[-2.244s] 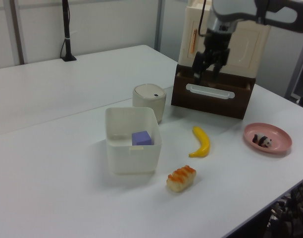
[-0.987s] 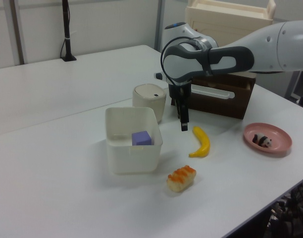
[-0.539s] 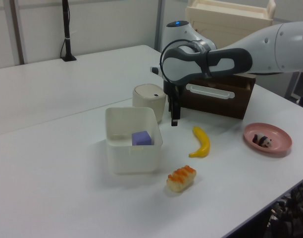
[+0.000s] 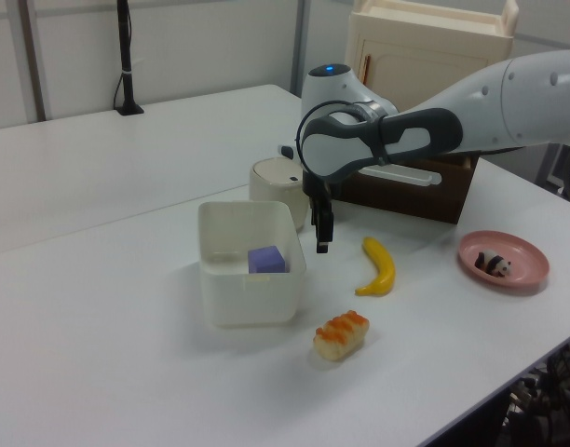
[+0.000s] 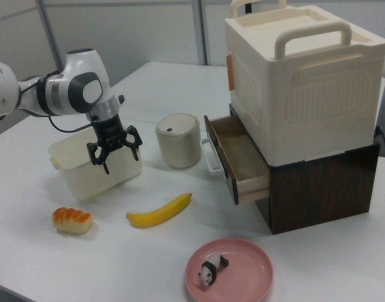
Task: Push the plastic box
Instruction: 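Move the gripper over the white plastic box, then lower the gripper into the white plastic box beside its rim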
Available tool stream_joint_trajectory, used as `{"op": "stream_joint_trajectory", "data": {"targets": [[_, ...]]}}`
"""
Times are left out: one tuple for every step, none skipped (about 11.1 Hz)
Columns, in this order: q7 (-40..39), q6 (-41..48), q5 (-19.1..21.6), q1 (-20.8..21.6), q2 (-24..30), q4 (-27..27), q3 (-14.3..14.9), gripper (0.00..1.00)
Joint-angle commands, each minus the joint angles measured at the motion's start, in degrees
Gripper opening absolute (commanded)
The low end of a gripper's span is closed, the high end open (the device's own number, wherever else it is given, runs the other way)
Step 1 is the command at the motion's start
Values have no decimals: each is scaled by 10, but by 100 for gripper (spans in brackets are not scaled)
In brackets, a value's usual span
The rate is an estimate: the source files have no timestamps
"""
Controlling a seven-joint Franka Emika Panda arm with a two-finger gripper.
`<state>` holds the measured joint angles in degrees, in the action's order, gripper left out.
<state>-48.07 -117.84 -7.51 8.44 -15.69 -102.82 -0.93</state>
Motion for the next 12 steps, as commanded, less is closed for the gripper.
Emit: {"op": "stream_joint_trajectory", "data": {"targets": [[5, -15, -9, 4, -2, -5, -9, 100], [6, -15, -9, 4, -2, -5, -13, 100], [12, -15, -9, 4, -2, -5, -15, 100], [19, -15, -8, 4, -2, 2, -15, 100], [20, -15, -8, 4, -3, 5, -20, 100], [21, -15, -5, 5, -2, 8, -21, 100], [21, -15, -4, 5, -2, 8, -21, 100], [21, -16, -4, 6, -4, 8, -23, 100], [28, -16, -3, 10, -6, 16, -27, 100], [37, -16, -4, 11, -10, 20, -30, 100], [42, -18, -5, 11, -12, 20, -33, 100], [44, -33, -5, 12, -13, 20, -37, 100]]}}
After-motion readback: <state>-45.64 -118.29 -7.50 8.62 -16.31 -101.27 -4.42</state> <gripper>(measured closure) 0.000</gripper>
